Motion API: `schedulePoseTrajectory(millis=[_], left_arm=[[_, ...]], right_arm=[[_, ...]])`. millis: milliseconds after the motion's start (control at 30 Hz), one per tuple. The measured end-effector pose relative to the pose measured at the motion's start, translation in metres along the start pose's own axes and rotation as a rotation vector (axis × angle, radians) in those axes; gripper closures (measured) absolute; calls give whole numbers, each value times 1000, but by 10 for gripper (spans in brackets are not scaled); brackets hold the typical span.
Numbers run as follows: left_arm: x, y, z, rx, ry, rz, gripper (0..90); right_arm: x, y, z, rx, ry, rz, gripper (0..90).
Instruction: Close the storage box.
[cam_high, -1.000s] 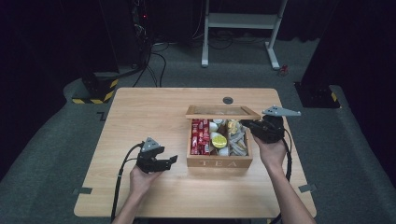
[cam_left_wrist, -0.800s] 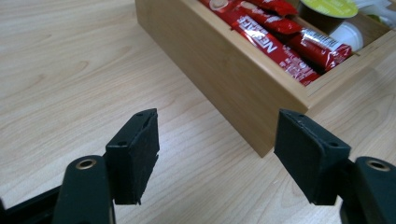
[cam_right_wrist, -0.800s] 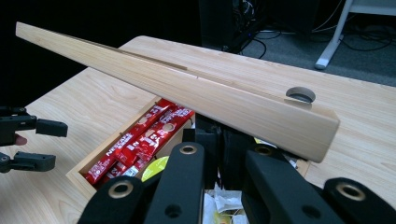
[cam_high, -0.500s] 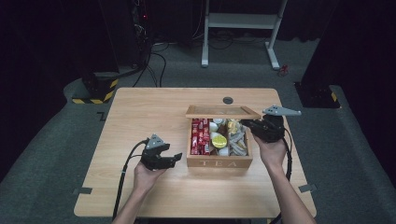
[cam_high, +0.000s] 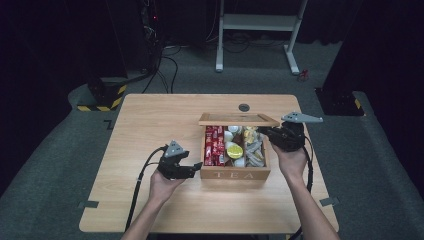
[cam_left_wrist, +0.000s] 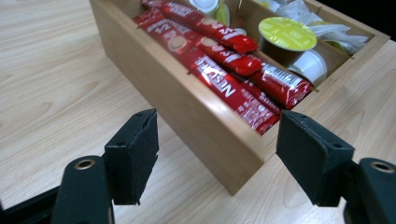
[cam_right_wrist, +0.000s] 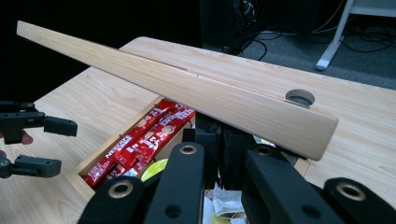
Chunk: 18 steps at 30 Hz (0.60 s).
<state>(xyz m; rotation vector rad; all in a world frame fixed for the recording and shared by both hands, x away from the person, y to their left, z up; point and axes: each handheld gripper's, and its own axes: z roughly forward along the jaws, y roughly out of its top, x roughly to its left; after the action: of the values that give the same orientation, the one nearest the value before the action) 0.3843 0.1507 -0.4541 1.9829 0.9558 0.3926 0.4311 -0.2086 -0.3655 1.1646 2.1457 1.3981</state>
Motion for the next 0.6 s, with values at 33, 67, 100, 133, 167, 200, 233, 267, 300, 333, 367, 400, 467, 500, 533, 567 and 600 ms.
schedulePoseTrajectory(millis=[33,67,100,133,167,200,233,267,300,333,367,400,467,500,533,567,600], left_arm=[[0,0,0,0,0,0,300],[-1,2,1,-7,-10,-6,300],[-2,5,1,-12,-14,0,300],[-2,5,1,-12,-14,0,301],[-3,7,2,-19,-21,-2,301],[-4,9,3,-19,-25,3,305],[-5,10,3,-17,-27,4,305],[-8,13,6,-19,-33,18,305],[-8,13,6,-19,-33,18,304],[-9,15,7,-19,-37,20,304],[-10,16,9,-17,-38,28,304],[-12,18,10,-16,-39,35,304],[-15,20,14,-11,-45,43,302],[-15,21,15,-8,-44,51,302],[-17,23,17,-7,-49,48,298],[-18,24,19,-6,-50,56,297],[-19,26,20,-5,-53,59,294]], right_arm=[[0,0,0,0,0,0,880],[0,0,0,0,0,0,880],[0,0,0,1,-2,-1,880],[0,0,0,1,-2,-1,879],[0,0,0,1,-2,-1,879],[0,1,0,1,0,0,879],[0,1,0,2,-1,0,880],[0,1,0,3,1,2,880],[0,1,0,3,1,2,880],[0,1,0,2,1,2,880],[0,1,0,2,1,2,880],[0,1,0,1,1,0,880],[0,1,0,2,-1,-3,880],[0,1,0,2,-1,-2,880],[0,1,0,1,2,-2,880],[0,1,0,2,1,-2,880],[0,1,0,4,2,1,880]])
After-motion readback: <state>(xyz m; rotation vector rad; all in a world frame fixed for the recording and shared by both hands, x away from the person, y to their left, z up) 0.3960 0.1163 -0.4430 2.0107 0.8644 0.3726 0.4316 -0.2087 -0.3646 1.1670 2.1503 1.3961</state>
